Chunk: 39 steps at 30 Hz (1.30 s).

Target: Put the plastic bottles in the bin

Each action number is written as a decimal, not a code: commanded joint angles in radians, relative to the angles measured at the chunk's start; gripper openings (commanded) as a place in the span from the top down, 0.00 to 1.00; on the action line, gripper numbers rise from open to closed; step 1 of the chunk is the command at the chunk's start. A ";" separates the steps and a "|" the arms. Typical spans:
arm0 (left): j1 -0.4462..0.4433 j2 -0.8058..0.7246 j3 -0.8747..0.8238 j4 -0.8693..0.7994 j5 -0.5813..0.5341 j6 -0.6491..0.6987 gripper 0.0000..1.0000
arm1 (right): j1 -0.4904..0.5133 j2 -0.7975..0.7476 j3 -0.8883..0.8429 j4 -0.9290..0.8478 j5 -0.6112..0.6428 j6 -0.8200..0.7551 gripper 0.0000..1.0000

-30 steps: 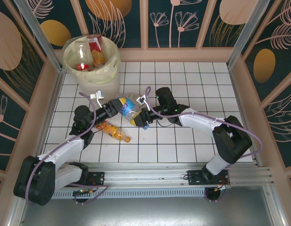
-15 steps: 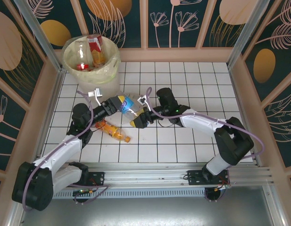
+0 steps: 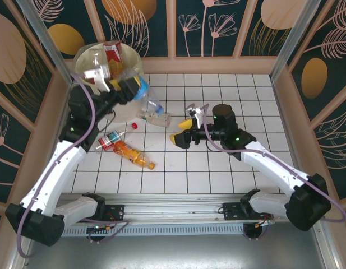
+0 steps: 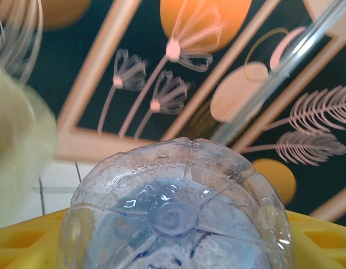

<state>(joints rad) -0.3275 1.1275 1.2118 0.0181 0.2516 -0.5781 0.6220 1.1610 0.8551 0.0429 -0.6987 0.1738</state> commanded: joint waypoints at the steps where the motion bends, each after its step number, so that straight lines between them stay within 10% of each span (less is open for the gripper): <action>1: 0.002 0.066 0.205 -0.199 -0.177 0.221 0.25 | 0.009 -0.048 -0.003 -0.030 0.114 -0.019 0.04; 11: 0.030 0.338 0.664 -0.313 -0.490 0.514 0.26 | 0.025 -0.080 -0.025 -0.047 0.164 -0.020 0.05; 26: 0.113 0.874 1.145 -0.506 -0.384 0.540 0.25 | 0.037 -0.115 -0.042 -0.096 0.224 -0.022 0.05; 39: 0.118 1.033 1.142 -0.553 -0.370 0.521 0.20 | 0.035 -0.107 -0.057 -0.088 0.235 -0.018 0.05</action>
<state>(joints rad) -0.2131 2.1384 2.3405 -0.5102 -0.1223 -0.0540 0.6498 1.0645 0.8124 -0.0574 -0.4709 0.1627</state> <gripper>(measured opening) 0.792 0.947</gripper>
